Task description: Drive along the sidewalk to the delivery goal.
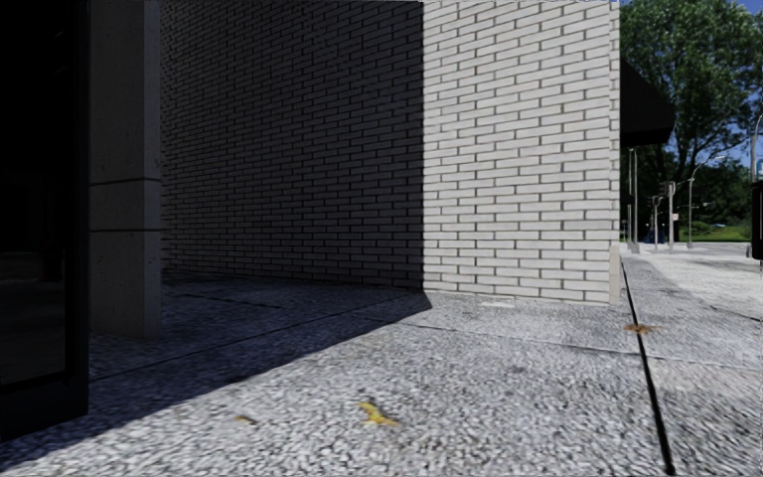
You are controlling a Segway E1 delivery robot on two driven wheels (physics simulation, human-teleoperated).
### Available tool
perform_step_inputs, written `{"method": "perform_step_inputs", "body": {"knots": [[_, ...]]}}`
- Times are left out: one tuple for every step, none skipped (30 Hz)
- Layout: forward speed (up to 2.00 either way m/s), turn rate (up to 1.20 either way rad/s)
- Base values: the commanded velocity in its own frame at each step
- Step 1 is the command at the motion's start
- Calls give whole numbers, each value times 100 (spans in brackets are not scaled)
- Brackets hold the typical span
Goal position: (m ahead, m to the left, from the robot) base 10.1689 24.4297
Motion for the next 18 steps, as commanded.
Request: {"method": "perform_step_inputs", "body": {"knots": [[200,52],[200,52],[200,52],[200,52],[200,52],[200,52],[200,52],[200,52],[200,52],[200,52],[200,52],[200,52],[200,52],[200,52],[200,47],[200,28],[200,3],[200,3]]}}
